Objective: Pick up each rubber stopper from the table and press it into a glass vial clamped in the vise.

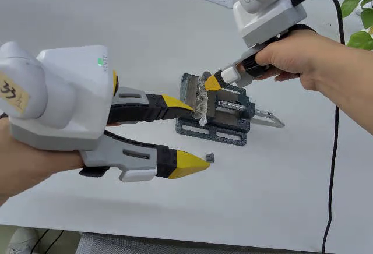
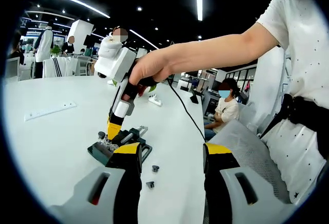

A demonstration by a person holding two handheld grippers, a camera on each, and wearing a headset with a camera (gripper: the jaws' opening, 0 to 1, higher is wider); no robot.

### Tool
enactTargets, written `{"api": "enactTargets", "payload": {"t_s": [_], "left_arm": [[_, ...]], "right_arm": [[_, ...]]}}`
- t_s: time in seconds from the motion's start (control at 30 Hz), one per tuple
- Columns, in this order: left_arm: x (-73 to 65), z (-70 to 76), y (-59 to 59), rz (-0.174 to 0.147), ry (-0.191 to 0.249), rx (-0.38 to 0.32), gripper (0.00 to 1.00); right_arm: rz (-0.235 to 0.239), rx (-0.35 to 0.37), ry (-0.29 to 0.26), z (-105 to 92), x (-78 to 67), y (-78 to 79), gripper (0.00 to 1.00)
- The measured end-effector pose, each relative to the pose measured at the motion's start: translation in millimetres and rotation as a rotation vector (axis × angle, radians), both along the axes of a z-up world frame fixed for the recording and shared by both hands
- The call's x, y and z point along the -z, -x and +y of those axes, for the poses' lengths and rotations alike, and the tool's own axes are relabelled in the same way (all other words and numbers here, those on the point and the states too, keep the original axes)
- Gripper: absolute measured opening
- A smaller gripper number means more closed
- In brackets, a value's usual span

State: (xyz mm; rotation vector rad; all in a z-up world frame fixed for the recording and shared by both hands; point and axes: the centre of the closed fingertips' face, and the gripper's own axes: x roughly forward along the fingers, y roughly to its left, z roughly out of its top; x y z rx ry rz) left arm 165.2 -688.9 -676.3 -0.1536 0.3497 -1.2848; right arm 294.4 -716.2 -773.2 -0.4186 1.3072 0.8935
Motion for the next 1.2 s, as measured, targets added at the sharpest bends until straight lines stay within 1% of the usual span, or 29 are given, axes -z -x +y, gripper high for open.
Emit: {"api": "enactTargets", "payload": {"t_s": [0.1,0.2,0.27,0.3,0.47,0.57,0.7,0.77,1.07,1.2], "left_arm": [[-0.5,0.9,-0.7,0.001,0.007,-0.005,0.46],[-0.5,1.4,-0.7,0.000,0.010,-0.006,0.46],[-0.7,2.0,-0.6,0.000,0.013,-0.008,0.46],[-0.6,2.7,-0.7,0.000,0.014,-0.010,0.46],[-0.7,5.6,-1.5,-0.001,0.019,-0.020,0.46],[0.2,6.8,-1.7,0.000,0.021,-0.023,0.46],[1.2,6.5,-1.7,-0.001,0.023,-0.021,0.46],[1.4,6.3,-2.1,-0.002,0.025,-0.022,0.46],[2.5,5.7,-2.9,0.000,0.034,-0.021,0.45],[3.8,5.8,-3.1,0.004,0.036,-0.022,0.45]], "right_arm": [[0.007,-0.011,0.014,-0.1,0.4,0.8,0.06],[0.017,-0.011,0.024,0.8,2.5,-3.0,0.05],[0.016,-0.038,0.049,-0.6,2.8,-2.7,0.05],[0.020,-0.040,0.052,0.9,2.8,-1.7,0.05],[0.019,-0.056,0.075,1.1,5.7,-3.7,0.05],[0.017,-0.071,0.091,0.7,5.1,-2.5,0.05],[0.009,-0.094,0.118,1.2,5.5,-1.3,0.05],[0.003,-0.111,0.133,2.5,7.4,-5.1,0.05],[-0.039,-0.197,0.202,1.3,8.8,-4.2,0.05],[-0.046,-0.215,0.219,1.6,9.2,-3.4,0.05]]}}
